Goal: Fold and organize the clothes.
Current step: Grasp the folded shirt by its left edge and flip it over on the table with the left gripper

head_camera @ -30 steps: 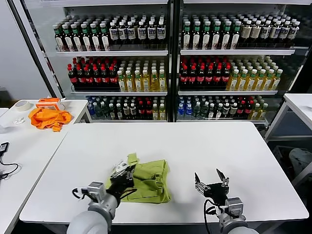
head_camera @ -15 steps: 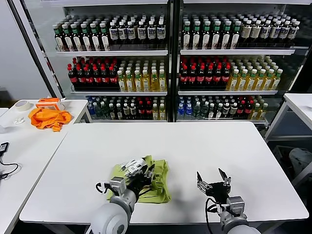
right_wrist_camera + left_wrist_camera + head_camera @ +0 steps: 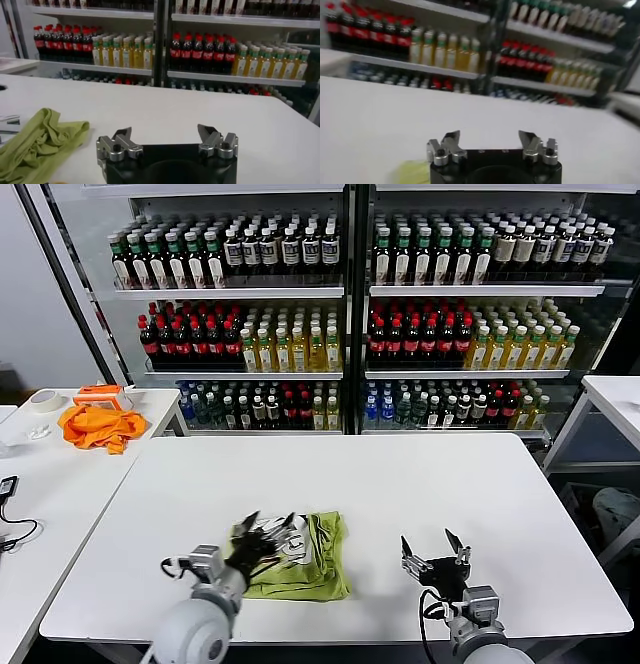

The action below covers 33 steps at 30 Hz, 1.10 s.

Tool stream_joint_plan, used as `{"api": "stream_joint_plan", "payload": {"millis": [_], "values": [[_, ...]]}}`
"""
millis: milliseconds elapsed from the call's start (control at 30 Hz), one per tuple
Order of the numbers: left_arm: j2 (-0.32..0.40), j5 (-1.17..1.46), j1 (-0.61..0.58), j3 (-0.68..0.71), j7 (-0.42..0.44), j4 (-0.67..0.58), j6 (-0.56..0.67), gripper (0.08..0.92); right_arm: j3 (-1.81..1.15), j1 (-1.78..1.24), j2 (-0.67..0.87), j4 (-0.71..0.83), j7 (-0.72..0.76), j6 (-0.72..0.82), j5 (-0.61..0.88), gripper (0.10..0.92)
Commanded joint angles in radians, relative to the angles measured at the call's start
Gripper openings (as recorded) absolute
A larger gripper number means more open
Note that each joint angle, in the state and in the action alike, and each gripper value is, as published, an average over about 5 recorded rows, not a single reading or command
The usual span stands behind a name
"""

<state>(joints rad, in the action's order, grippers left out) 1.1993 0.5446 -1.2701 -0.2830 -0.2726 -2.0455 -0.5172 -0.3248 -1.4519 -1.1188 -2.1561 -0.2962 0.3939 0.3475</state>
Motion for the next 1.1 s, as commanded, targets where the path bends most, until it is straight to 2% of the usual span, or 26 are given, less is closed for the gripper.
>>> {"api": "stream_joint_plan", "payload": {"millis": [33,267,500,600,967,1100], "values": [[-0.068,-0.129,-0.097,-0.099,-0.054,0.098,-0.058,0.811,0.003,0.004,0.0,0.006,0.003,-0.002,-0.001,0.823],[-0.022,-0.114,-0.045,-0.033,-0.046,0.151,-0.05,0.822,-0.013,-0.008,0.007,0.001,0.004,-0.004,-0.001,0.823],[-0.008,-0.11,-0.038,-0.006,-0.007,0.168,-0.016,0.811,-0.012,-0.007,0.004,0.004,0.004,-0.006,-0.003,0.823],[-0.011,-0.109,-0.045,-0.007,0.002,0.162,-0.005,0.749,-0.01,-0.004,0.003,0.006,0.004,-0.006,-0.003,0.823],[-0.012,-0.108,-0.049,-0.019,0.008,0.152,0.037,0.429,-0.007,-0.002,0.002,0.009,0.005,-0.007,-0.004,0.823],[-0.052,-0.169,-0.032,-0.056,-0.006,0.133,0.046,0.316,-0.008,-0.002,0.005,0.009,0.006,-0.007,-0.004,0.823]]}}
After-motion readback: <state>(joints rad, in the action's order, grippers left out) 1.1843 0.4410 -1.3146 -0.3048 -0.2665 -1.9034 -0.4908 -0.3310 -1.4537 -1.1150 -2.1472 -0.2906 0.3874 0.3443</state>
